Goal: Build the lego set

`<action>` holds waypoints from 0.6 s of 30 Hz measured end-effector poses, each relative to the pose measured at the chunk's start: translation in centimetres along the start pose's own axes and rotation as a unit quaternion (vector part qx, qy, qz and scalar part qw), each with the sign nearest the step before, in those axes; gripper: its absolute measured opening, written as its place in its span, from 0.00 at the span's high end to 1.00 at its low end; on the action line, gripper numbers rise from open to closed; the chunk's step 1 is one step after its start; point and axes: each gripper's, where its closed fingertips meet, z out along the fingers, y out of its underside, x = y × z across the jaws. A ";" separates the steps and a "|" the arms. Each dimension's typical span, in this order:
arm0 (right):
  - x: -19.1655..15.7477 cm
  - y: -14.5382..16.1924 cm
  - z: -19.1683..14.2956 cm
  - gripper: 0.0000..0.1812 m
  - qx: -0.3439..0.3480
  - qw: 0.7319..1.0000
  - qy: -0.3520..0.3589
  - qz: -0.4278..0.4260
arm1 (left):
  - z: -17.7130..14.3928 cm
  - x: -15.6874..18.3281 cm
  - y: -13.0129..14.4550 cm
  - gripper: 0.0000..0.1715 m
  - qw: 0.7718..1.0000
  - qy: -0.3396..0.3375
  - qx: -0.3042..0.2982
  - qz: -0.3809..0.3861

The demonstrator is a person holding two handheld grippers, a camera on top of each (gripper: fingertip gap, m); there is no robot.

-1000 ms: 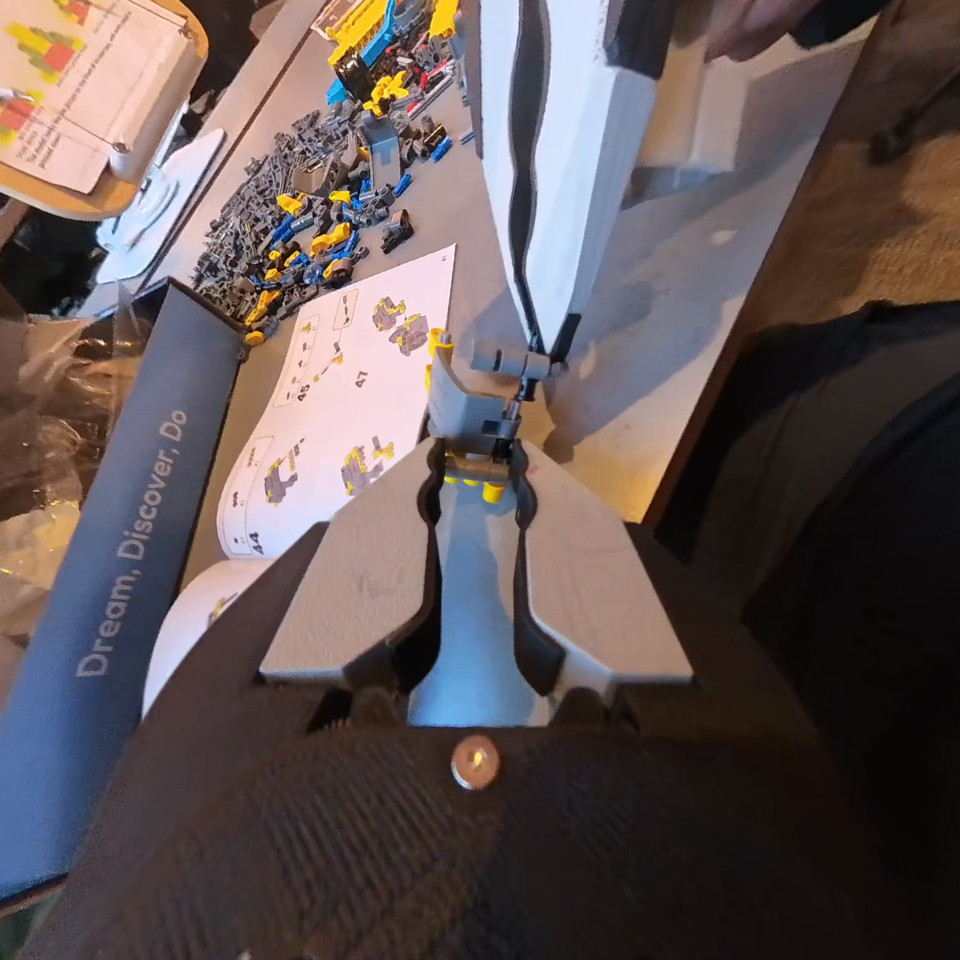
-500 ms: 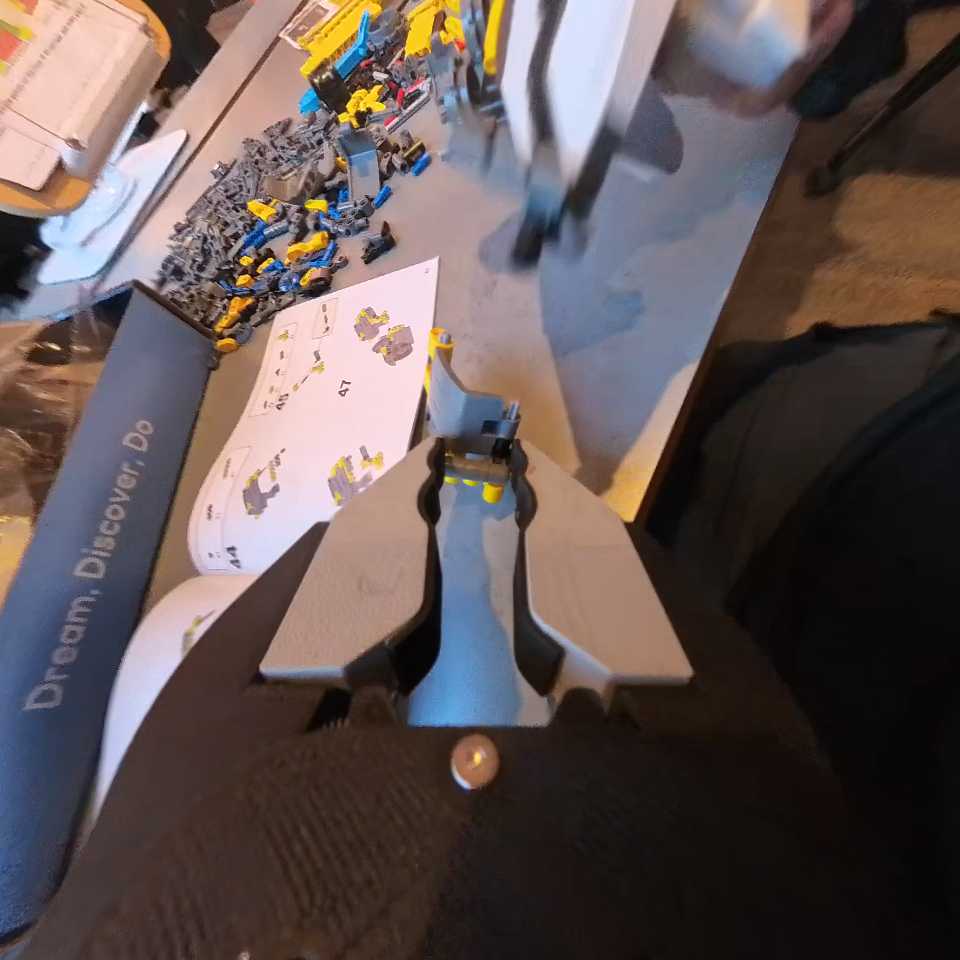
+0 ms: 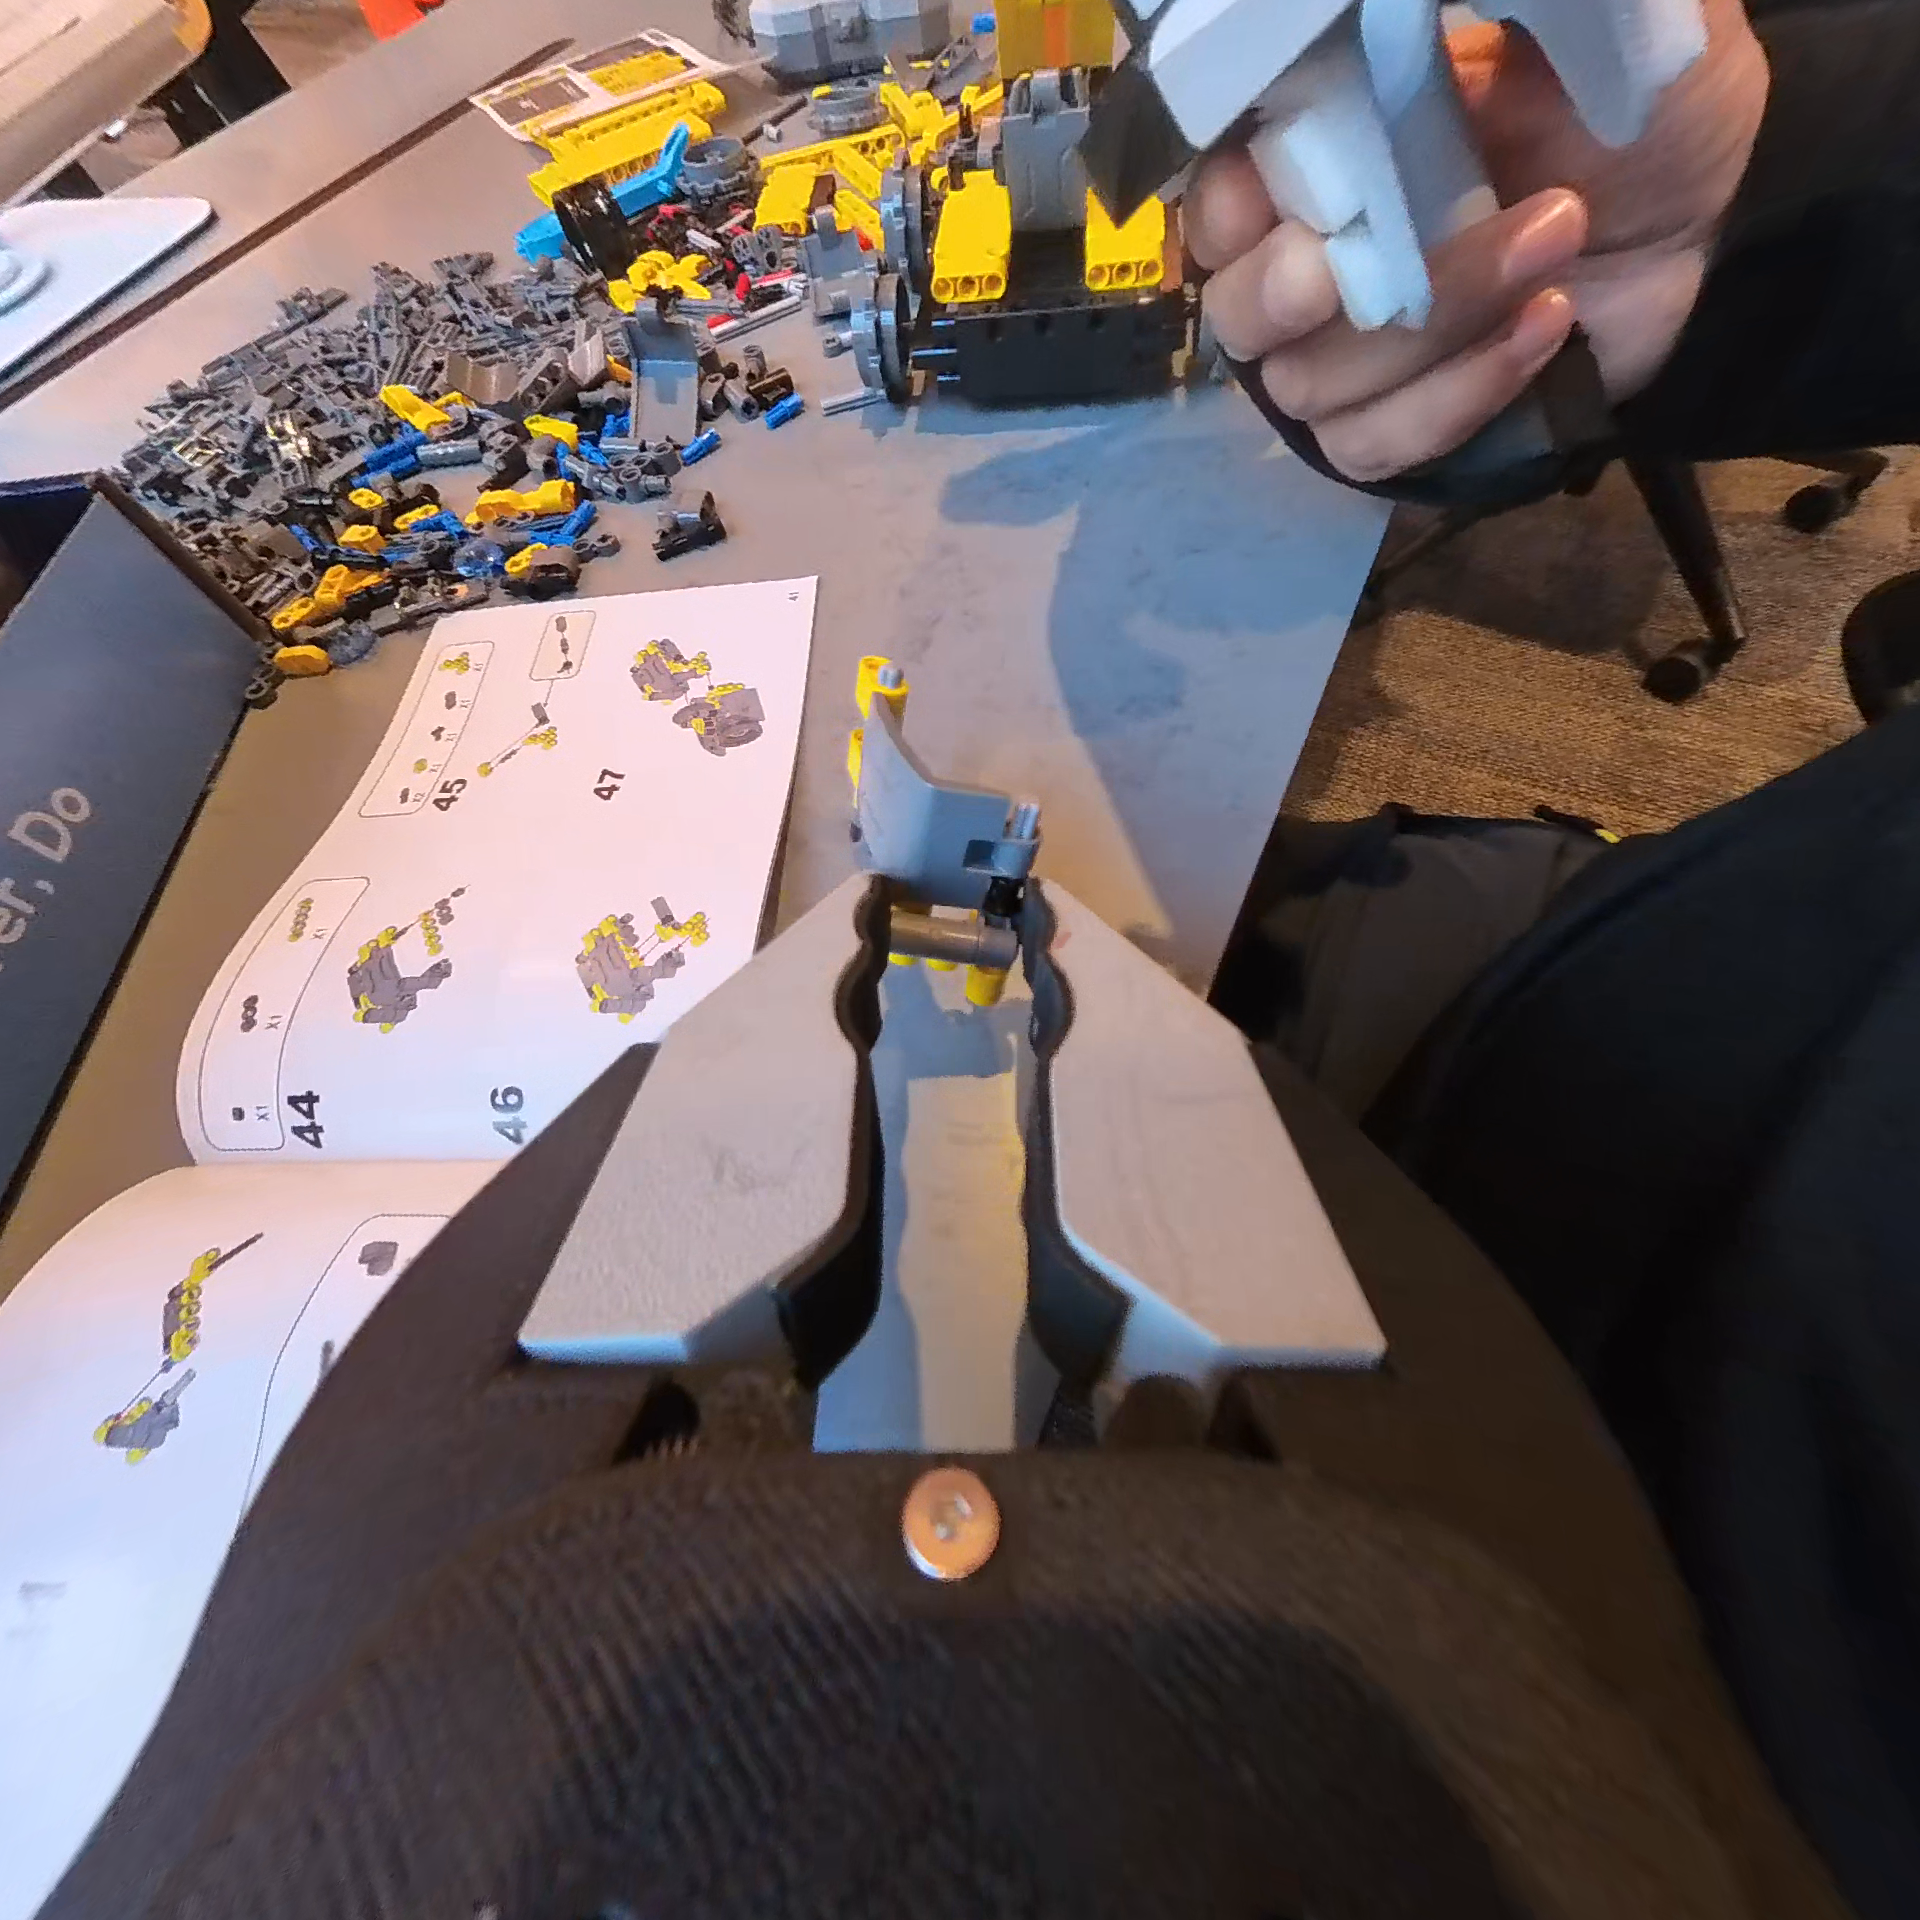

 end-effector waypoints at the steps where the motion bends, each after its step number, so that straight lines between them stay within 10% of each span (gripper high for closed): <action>1: 0.1 0.0 0.0 0.98 0.000 1.000 0.000 0.002 | 0.0 0.0 0.0 0.86 1.000 0.001 0.001 -0.001; 10: 3.8 1.4 -0.3 0.98 -0.057 0.990 0.126 -0.008 | 0.0 -0.1 0.0 0.86 1.000 0.017 0.003 -0.018; 18: 9.2 4.7 -1.2 0.98 -0.298 0.873 0.374 -0.095 | 0.5 -0.1 0.5 0.86 0.999 -0.003 -0.030 0.026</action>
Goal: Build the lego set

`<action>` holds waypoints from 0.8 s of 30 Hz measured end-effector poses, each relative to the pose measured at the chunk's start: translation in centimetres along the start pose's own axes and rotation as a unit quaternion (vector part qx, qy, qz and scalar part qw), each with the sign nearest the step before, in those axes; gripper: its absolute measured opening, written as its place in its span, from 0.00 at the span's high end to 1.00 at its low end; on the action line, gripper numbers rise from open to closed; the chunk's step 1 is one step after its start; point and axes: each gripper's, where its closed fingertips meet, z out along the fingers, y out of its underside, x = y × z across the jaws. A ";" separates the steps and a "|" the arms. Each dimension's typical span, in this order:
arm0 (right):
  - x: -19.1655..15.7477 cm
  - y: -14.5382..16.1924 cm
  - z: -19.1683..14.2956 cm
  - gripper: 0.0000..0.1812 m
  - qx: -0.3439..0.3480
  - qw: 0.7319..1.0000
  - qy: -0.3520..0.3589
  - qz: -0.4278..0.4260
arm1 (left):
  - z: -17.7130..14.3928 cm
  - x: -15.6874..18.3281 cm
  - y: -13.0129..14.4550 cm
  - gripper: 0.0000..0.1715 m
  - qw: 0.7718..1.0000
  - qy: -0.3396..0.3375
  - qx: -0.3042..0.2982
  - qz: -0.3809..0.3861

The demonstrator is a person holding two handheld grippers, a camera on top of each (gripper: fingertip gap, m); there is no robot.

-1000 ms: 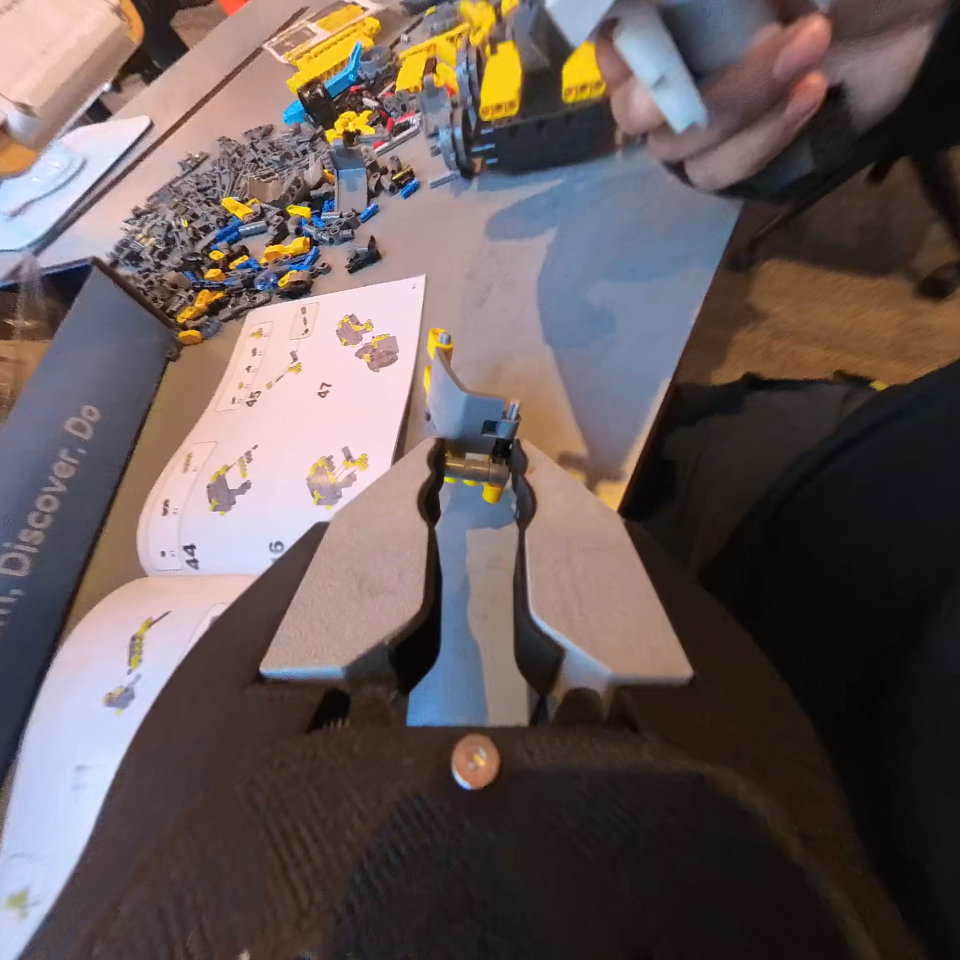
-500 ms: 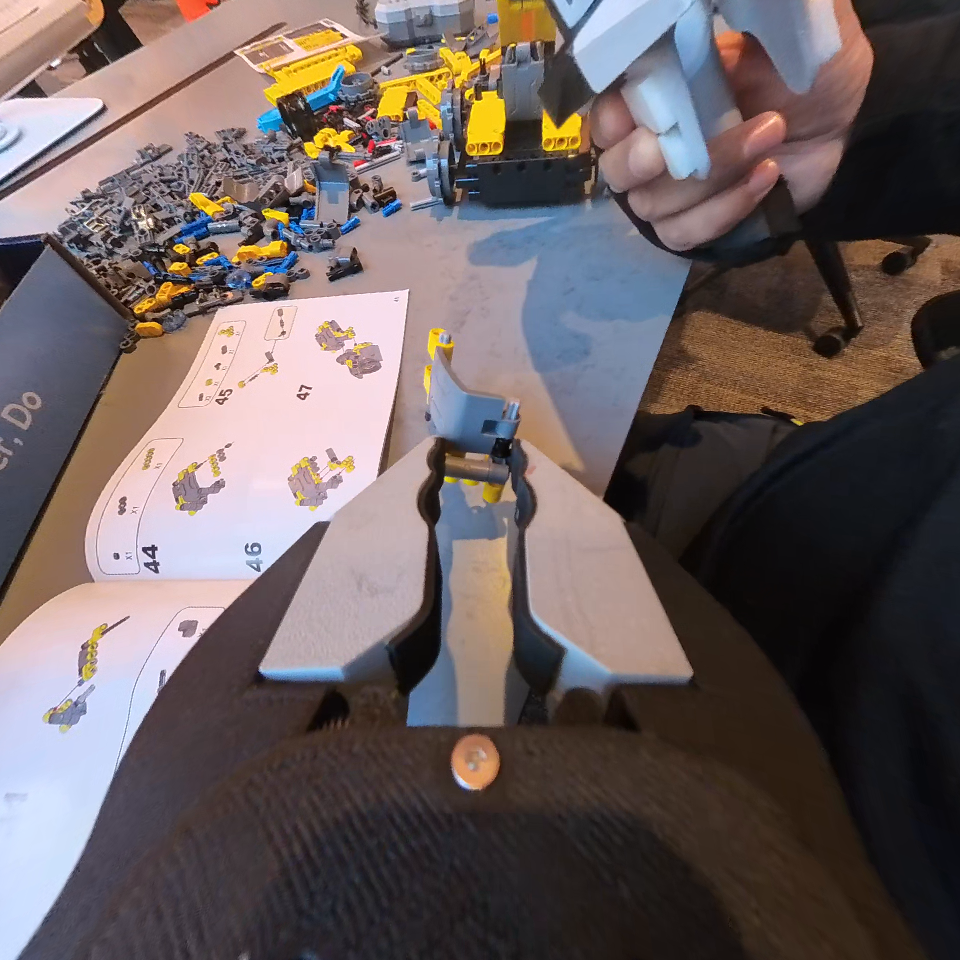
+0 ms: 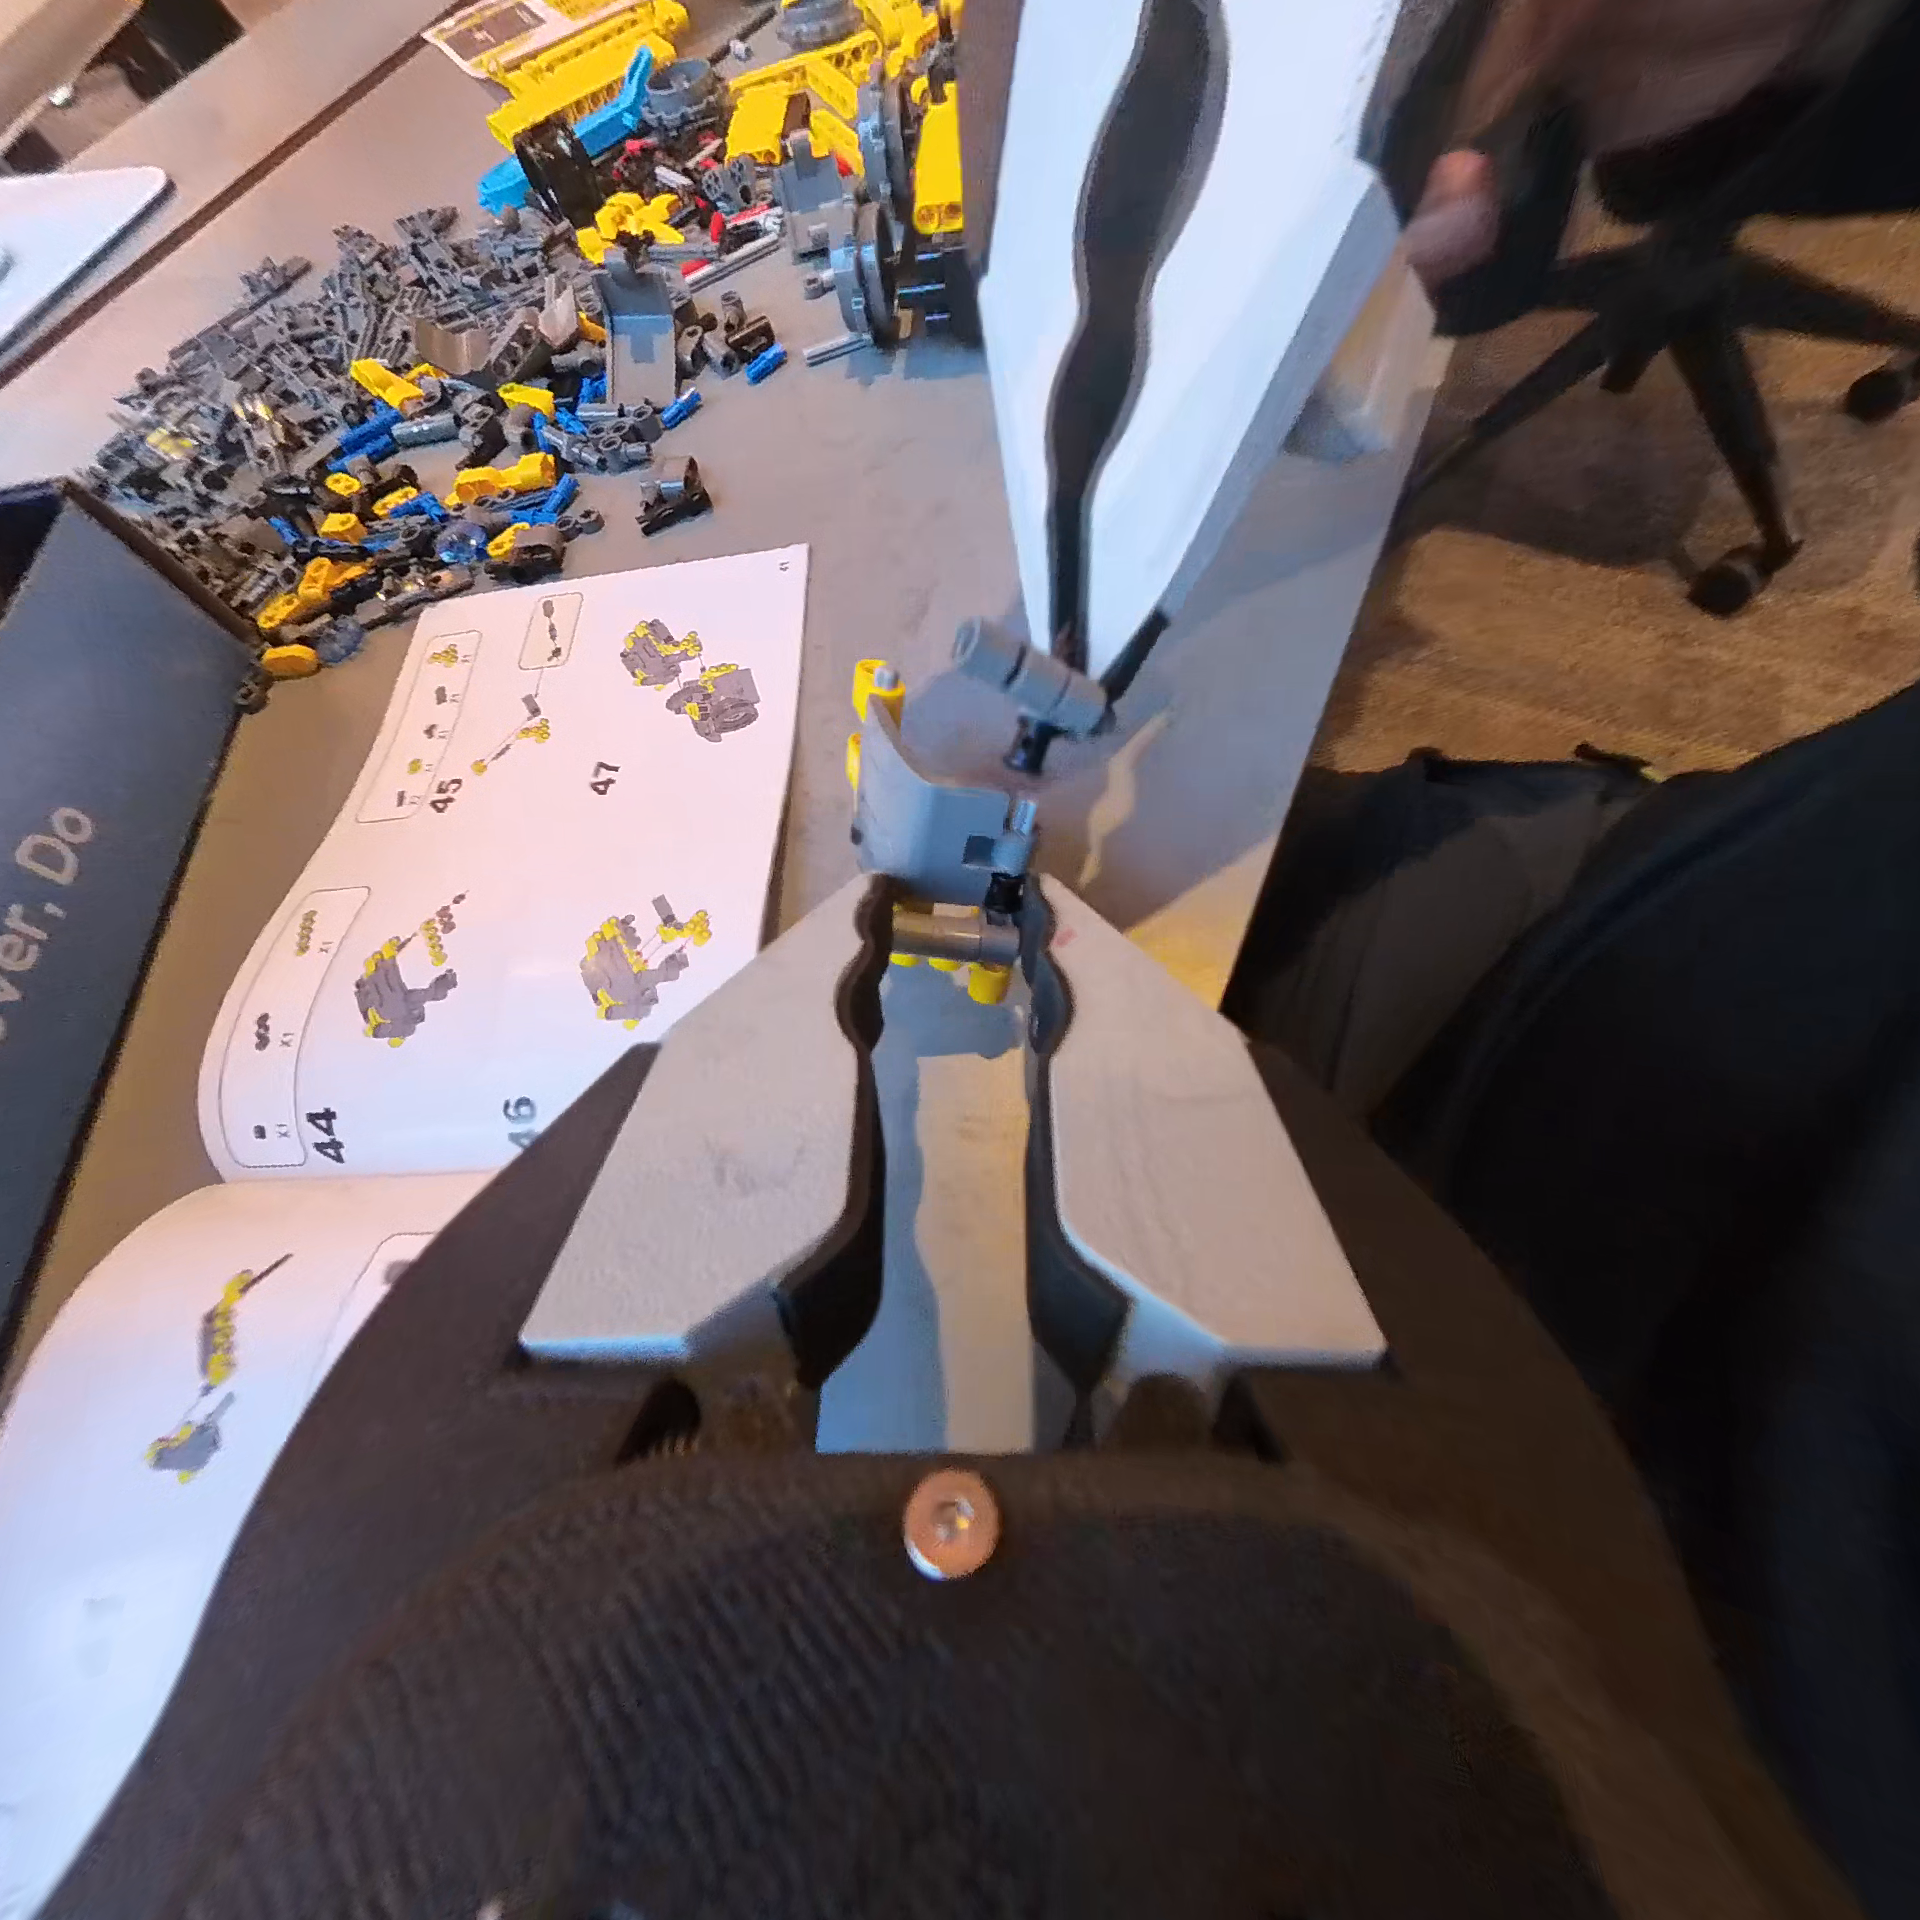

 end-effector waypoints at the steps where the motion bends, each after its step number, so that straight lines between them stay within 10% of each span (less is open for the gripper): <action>1: 0.0 0.2 0.2 0.98 -0.013 1.000 0.010 0.000 | 0.0 -0.1 0.0 0.86 1.000 -0.009 -0.003 0.010; 24: 0.8 0.8 0.9 0.98 -0.139 0.981 0.119 -0.068 | 0.7 -0.4 0.7 0.86 0.999 0.000 -0.033 0.034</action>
